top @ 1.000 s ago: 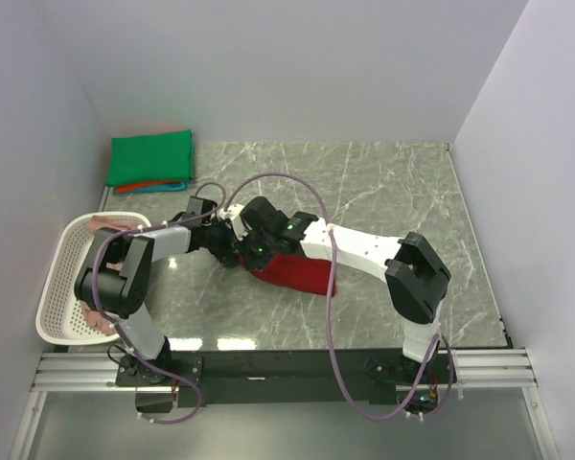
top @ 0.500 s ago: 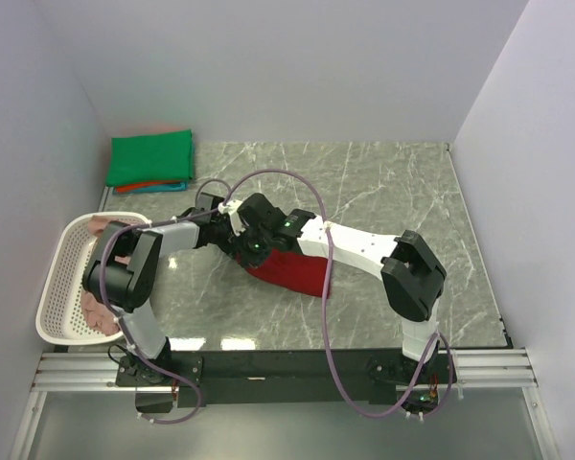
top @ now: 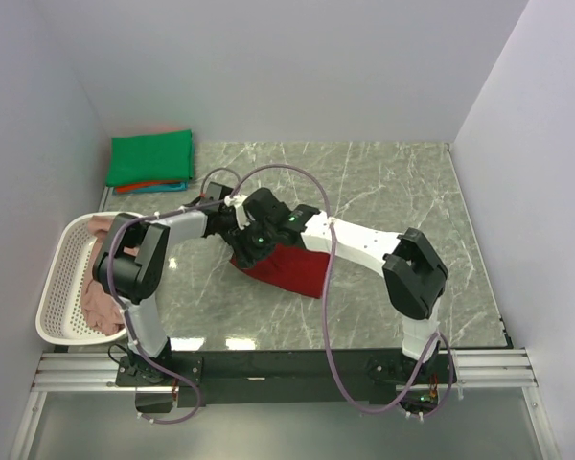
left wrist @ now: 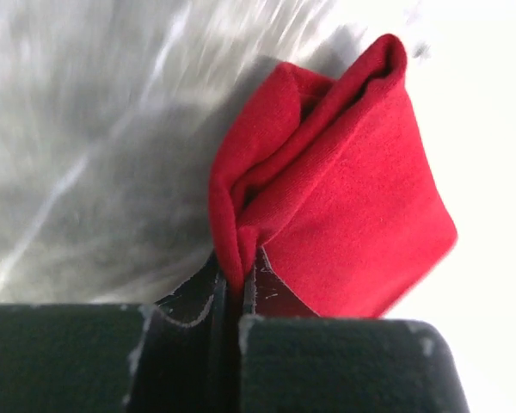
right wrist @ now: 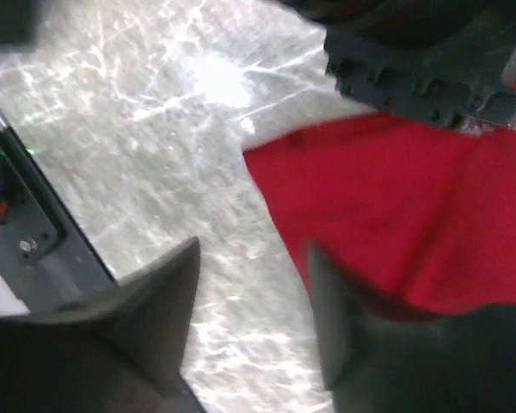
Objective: Fold and stack the t-shirts
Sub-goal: Neatly place the folded tshirt to the corner
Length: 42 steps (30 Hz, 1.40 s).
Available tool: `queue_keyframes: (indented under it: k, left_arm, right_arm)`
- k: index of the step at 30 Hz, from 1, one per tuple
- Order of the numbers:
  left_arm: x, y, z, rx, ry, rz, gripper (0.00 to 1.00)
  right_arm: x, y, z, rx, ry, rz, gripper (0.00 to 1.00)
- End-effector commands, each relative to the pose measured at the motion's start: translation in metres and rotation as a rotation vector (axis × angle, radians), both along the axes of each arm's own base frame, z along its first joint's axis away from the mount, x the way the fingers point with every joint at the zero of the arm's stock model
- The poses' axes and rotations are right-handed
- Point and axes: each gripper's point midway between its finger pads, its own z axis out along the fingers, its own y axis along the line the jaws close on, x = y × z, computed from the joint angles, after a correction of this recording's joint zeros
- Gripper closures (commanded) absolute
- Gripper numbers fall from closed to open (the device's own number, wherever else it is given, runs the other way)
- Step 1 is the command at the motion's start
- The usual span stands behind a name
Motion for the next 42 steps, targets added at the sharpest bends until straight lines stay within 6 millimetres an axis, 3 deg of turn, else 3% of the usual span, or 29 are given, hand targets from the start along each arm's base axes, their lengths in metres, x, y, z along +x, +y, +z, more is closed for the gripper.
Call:
queue_keyframes:
  k: [1,2,3,4,6,7,9,14,16,22,26,34,42]
  left_arm:
    - [0.035,0.022,0.012,0.19,-0.124,-0.037,1.0]
    - [0.039,0.025,0.014,0.22,-0.132,-0.053,1.0]
    - [0.045,0.029,0.017,0.266,-0.16,-0.09,1.0]
    - [0.06,0.029,0.025,0.292,-0.195,-0.099,1.0]
    - [0.067,0.032,0.029,0.348,-0.221,-0.166,1.0]
    - [0.079,0.029,0.041,0.356,-0.253,-0.18,1.0]
    - [0.09,0.039,0.038,0.443,-0.267,-0.218,1.0]
    - [0.146,0.058,0.072,0.546,-0.398,-0.241,1.0]
    - [0.176,0.076,0.088,0.605,-0.462,-0.237,1.0]
    - [0.243,0.124,0.131,0.598,-0.593,-0.236,1.0]
    - [0.263,0.134,0.153,0.622,-0.709,-0.315,1.0]
    - [0.278,0.149,0.201,0.719,-0.85,-0.341,1.0]
    - [0.278,0.169,0.257,0.785,-0.938,-0.286,1.0]
  right_arm:
    - [0.019,-0.009,0.039,0.116,0.008,-0.06,0.36]
    - [0.024,-0.017,0.042,0.13,0.018,-0.073,0.19]
    - [0.038,-0.031,0.044,0.13,0.017,-0.117,0.17]
    - [0.043,-0.043,0.046,0.125,0.019,-0.138,0.16]
    - [0.06,-0.065,0.048,0.122,0.019,-0.18,0.14]
    - [0.064,-0.073,0.051,0.119,0.014,-0.194,0.14]
    - [0.073,-0.096,0.048,0.093,0.014,-0.223,0.13]
    - [0.078,-0.14,0.036,0.045,0.028,-0.283,0.11]
    - [0.078,-0.152,0.033,0.033,0.027,-0.296,0.11]
    - [0.079,-0.169,0.029,0.0,0.017,-0.317,0.1]
    - [0.082,-0.172,0.025,-0.017,0.018,-0.318,0.1]
    - [0.084,-0.167,0.016,-0.019,0.055,-0.315,0.1]
    - [0.083,-0.167,0.015,-0.021,0.059,-0.313,0.1]
